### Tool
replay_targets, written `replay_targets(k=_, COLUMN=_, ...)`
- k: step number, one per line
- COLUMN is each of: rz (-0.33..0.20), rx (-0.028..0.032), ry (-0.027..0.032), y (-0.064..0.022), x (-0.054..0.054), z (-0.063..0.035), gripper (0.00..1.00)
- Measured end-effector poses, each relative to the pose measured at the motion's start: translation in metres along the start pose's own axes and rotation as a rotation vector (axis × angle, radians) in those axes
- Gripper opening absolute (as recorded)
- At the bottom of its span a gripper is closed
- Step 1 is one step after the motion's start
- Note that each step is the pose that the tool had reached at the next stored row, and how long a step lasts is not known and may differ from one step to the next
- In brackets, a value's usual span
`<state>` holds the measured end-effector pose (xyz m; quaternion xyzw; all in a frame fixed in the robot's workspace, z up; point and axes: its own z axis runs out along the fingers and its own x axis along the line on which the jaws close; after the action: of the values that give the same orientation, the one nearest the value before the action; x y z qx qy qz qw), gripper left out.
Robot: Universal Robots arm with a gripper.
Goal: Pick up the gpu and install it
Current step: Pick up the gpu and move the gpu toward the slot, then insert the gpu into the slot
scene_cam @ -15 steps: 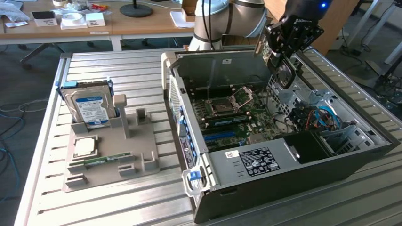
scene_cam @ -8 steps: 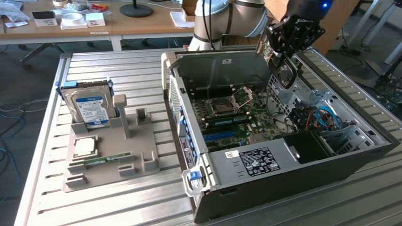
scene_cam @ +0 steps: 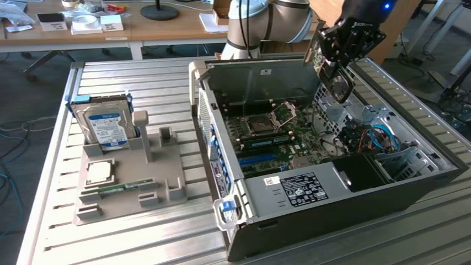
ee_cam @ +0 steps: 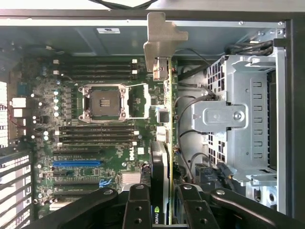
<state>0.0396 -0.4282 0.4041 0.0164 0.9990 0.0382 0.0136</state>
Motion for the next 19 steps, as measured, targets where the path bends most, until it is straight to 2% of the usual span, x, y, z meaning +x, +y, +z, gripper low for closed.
replay_targets(k=4, rz=0.0, rx=-0.0001, ry=0.0, y=0.0004, x=-0.0056, z=0.0003, gripper=0.27)
replay_targets(k=19, rz=-0.003, rx=-0.0001, ry=0.0002, y=0.0004, x=-0.0056, z=0.0002, gripper=0.27)
